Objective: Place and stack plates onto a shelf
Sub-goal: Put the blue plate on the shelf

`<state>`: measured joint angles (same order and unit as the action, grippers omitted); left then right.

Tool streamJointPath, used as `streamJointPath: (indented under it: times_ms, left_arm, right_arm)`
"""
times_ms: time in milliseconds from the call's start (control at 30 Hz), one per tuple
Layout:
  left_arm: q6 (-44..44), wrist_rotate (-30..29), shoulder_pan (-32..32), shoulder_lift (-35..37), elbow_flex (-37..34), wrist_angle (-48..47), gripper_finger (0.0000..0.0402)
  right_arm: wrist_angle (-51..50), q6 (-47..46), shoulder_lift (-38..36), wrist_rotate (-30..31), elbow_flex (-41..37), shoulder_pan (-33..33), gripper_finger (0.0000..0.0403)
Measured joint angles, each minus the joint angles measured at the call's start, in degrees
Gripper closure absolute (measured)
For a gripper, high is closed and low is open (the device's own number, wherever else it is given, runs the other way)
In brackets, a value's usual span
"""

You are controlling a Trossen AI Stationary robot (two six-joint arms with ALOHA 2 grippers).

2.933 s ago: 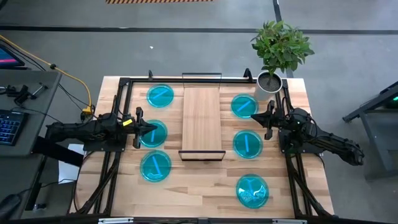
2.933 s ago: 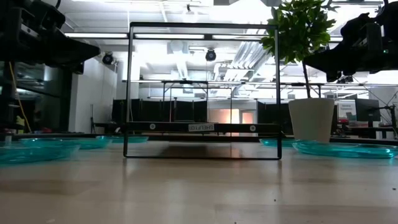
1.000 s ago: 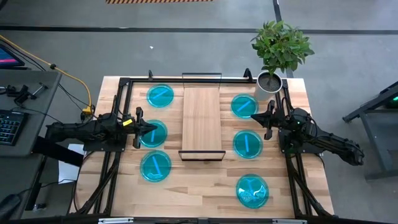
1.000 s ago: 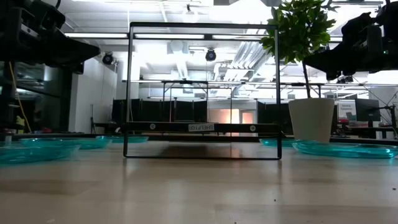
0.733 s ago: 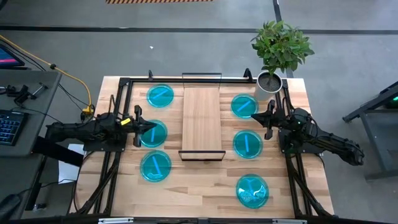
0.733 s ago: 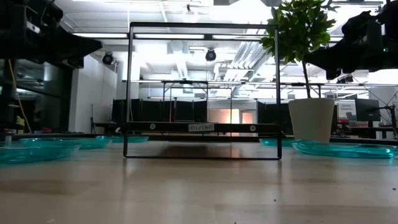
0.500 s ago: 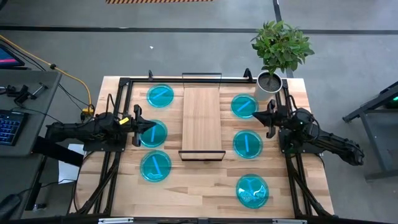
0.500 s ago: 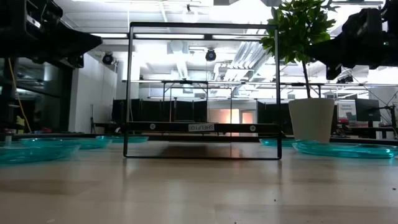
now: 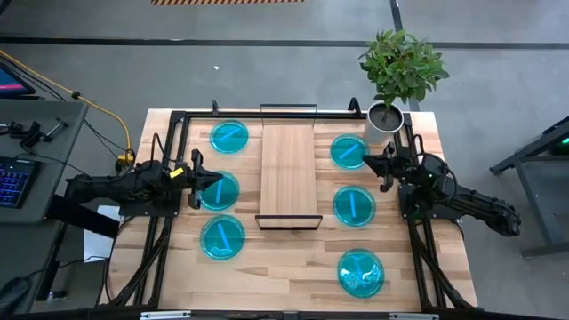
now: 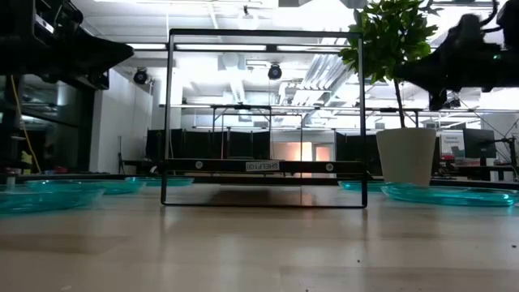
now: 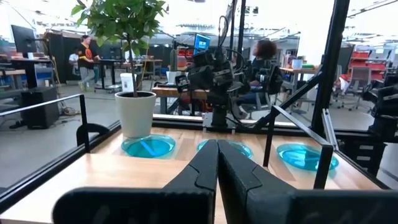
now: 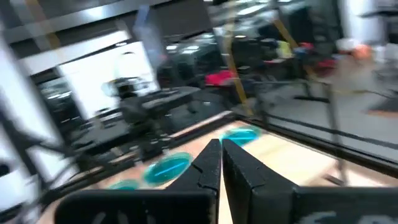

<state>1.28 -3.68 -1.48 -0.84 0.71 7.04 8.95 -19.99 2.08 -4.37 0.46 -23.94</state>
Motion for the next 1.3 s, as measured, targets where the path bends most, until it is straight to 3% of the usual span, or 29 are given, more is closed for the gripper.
streamJointPath:
  times_ms: [300,500,733,900,1000,1100,1300]
  left_arm:
    - [-2.86,0.00,0.00,0.00,0.00,0.12,0.0401]
    - [-2.50,0.00,0.00,0.00,0.00,0.16,0.0401]
    - [-0.64,0.00,0.00,0.00,0.00,0.18,0.0401]
    - [-1.36,0.00,0.00,0.00,0.00,0.16,0.0401]
    - [-1.44,0.00,0.00,0.00,0.00,0.16,0.0401]
    - [-1.44,0.00,0.00,0.00,0.00,0.16,0.0401]
    - [0.04,0.01,0.00,0.00,0.00,0.16,0.0401]
  right_arm:
    - [-4.86,-10.45,17.01,11.41,1.62,0.00,0.0285]
    - [-5.94,-13.57,29.05,11.72,5.87,0.00,0.0224]
    - [-14.39,-16.21,38.81,5.37,16.22,1.16,0.0219]
    - [-36.89,-22.23,46.27,21.12,26.83,3.33,0.0219]
    - [-45.42,-27.86,50.10,30.74,29.82,4.32,0.0219]
    - [-46.29,-33.65,52.90,35.28,28.62,4.61,0.0219]
    - [-37.54,-39.72,56.45,35.87,21.63,4.38,0.0220]
